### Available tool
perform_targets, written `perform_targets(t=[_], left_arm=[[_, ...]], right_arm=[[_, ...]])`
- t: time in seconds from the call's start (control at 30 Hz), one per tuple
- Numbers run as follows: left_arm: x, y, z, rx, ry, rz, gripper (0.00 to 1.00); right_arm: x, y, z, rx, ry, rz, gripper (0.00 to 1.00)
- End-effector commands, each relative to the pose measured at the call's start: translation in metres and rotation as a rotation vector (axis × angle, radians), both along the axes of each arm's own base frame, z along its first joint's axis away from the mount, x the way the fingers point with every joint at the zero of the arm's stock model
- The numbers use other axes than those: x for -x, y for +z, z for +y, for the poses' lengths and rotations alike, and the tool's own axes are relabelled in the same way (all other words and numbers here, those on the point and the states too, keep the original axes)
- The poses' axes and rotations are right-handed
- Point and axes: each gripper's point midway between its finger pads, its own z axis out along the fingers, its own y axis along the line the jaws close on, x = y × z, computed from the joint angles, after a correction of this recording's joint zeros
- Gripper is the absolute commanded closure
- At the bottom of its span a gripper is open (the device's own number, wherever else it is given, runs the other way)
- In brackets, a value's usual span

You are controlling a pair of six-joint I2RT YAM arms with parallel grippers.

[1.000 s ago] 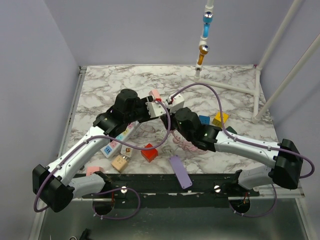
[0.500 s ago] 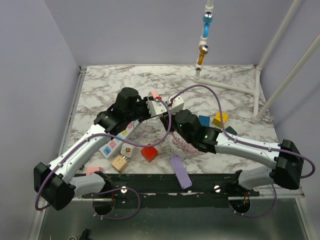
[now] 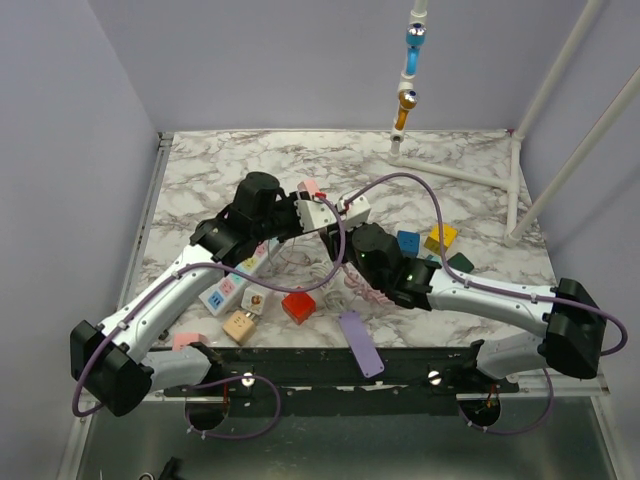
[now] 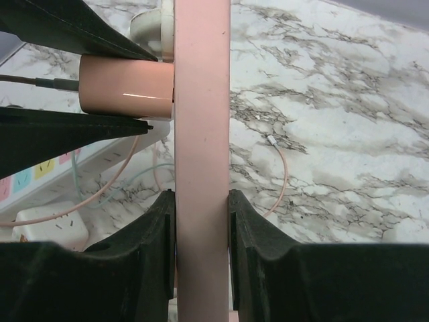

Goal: Pull the plug off the socket
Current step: Remove the plug from the socket.

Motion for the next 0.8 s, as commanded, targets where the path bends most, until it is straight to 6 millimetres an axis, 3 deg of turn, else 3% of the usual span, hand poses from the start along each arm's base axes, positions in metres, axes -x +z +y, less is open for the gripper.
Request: perform_targets(t=[0.0,0.2,0.47,0.77], left_arm=[[0.008,-0.006,0.001,-0.07,-0.018,0.103,1.0],[0.022,-0.022,0.013,-0.093,-0.044,0.07,1.0],[0.03,-0.035,0.027,-0.131,-0.039,0.107,1.0],[0.036,-0.046,0.03,-0.161,-0.048,0.158,1.0]], right_arm=[[-0.037,0.005,-0.031,-0.023,-0.151,-0.04,0.99],[-0.056,0.003,-0.055,-0.003,-0.218,-0.043,0.99],[-0.063,-0.003,-0.079,0.03,-0.308,-0.049,0.99],[-0.08,-0.042,-0.1,0.086,-0.438,0.064,0.99]])
